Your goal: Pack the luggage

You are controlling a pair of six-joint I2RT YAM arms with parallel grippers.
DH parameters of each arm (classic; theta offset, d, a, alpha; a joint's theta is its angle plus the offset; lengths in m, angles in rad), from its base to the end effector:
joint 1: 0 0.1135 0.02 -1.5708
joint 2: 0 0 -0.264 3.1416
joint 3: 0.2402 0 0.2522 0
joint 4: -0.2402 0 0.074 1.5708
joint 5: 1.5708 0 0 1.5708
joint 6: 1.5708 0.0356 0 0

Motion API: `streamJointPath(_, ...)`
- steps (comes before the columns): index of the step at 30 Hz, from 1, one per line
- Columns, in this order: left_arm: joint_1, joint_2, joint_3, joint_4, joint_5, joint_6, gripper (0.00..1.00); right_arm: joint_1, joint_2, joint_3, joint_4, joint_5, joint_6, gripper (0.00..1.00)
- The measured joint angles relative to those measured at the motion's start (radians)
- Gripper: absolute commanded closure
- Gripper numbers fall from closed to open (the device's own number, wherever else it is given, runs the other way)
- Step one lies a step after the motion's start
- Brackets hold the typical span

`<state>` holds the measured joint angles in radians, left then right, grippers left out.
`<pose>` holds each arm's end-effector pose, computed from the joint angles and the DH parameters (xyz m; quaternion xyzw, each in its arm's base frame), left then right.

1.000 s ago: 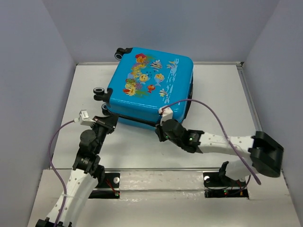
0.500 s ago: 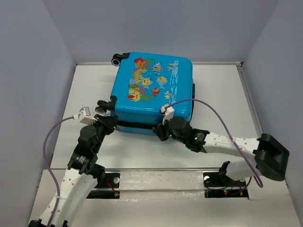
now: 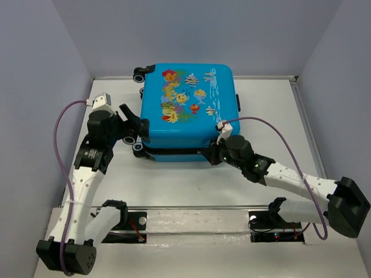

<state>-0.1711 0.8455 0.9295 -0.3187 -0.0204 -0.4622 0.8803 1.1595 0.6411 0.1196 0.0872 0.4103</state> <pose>0.1879 -0.0317 0.3659 -0.1201 0.7758 -0.1853 0.5911 0.1666 0.1968 0.2437 -0.1704 0.8151 0.3033 0.4633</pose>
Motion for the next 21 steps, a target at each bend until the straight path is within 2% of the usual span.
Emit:
streamJointPath(6, 0.029, 0.068, -0.022, -0.042, 0.152, 0.129, 0.04, -0.149, -0.055, 0.001, -0.042, -0.145, -0.029, 0.93)
streamJointPath(8, 0.029, 0.09, -0.022, -0.023, 0.213, 0.156, 0.06, -0.178, -0.056, 0.006, -0.056, -0.18, -0.038, 0.93)
streamJointPath(15, 0.019, 0.199, -0.014, 0.109, 0.401, 0.195, 0.3, -0.194, -0.055, 0.012, -0.068, -0.252, -0.04, 0.93)
streamJointPath(19, -0.043, 0.211, -0.05, 0.183, 0.375, 0.185, 0.41, -0.198, -0.056, -0.013, -0.035, -0.288, -0.015, 0.93)
streamJointPath(21, -0.115, 0.208, -0.087, 0.256, 0.366, 0.172, 0.45, -0.187, -0.053, -0.039, -0.006, -0.284, 0.001, 0.93)
